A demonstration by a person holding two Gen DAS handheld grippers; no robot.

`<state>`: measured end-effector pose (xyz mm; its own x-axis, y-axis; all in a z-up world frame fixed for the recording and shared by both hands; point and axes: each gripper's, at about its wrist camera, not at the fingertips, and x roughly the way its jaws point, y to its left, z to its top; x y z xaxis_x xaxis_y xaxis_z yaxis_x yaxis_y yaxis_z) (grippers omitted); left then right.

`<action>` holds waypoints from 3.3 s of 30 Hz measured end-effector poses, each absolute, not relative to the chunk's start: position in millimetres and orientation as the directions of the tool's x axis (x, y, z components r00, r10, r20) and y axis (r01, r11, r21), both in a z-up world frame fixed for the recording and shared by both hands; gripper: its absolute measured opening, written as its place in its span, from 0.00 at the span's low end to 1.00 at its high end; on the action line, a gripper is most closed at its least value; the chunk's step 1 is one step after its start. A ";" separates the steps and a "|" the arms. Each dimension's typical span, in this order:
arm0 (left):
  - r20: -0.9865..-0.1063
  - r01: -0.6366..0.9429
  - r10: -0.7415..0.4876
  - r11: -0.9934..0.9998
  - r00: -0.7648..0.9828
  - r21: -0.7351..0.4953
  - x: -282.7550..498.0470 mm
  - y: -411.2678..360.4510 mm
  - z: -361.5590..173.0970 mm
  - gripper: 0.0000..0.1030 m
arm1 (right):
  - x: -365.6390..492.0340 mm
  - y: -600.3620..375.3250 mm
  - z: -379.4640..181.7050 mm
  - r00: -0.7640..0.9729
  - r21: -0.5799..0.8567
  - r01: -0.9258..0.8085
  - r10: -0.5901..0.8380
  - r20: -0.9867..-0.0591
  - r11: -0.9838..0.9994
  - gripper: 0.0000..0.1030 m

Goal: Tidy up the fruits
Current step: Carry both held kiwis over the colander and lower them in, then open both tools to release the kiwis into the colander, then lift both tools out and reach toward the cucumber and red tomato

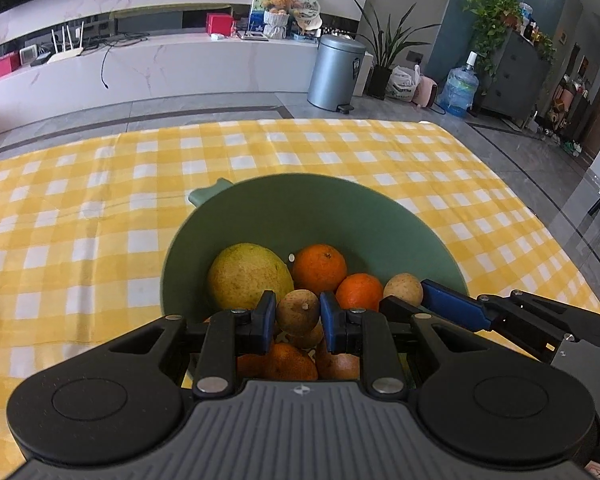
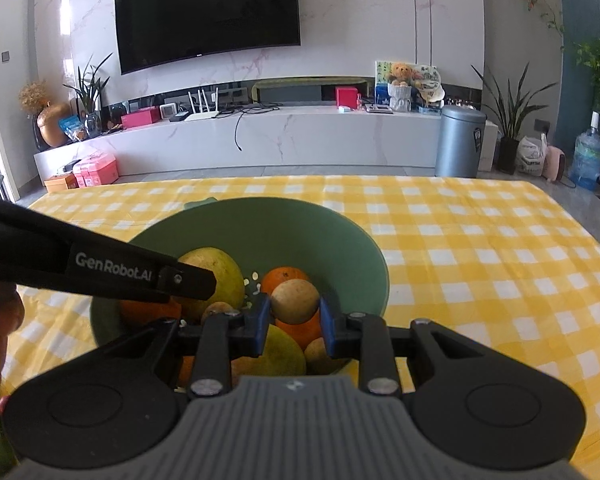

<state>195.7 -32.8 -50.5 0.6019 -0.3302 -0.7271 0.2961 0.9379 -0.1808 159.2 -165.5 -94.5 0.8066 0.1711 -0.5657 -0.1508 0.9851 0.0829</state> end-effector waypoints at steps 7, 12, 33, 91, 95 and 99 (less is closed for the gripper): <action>-0.734 0.299 -0.330 0.937 0.594 -0.179 200.3 -34.4 -55.2 0.25 | 162.1 -161.5 -98.4 0.801 0.084 -0.179 0.195 -0.566 0.980 0.22; -0.737 0.302 -0.325 0.938 0.593 -0.171 202.0 -37.5 -55.4 0.26 | 165.3 -161.6 -98.6 0.800 0.090 -0.187 0.205 -0.563 0.978 0.23; -0.675 0.259 -0.213 0.965 0.706 -0.035 155.5 -32.3 -12.6 0.52 | 150.1 -161.7 -87.3 0.851 0.097 -0.183 0.207 -0.483 0.978 0.50; -0.975 -0.416 -0.103 0.892 0.196 -0.178 112.2 127.4 -81.2 0.51 | 97.8 -62.1 -118.7 0.523 0.242 -0.593 0.595 -0.610 0.768 0.33; -0.974 -0.228 -0.054 0.968 0.222 -0.106 116.0 106.5 -76.9 0.50 | 97.9 -56.9 -122.8 0.506 0.227 -0.598 0.582 -0.636 0.769 0.33; -0.968 -0.020 0.013 1.000 0.250 0.009 116.5 84.6 -73.5 0.50 | 100.4 -56.7 -125.7 0.493 0.237 -0.594 0.580 -0.648 0.769 0.33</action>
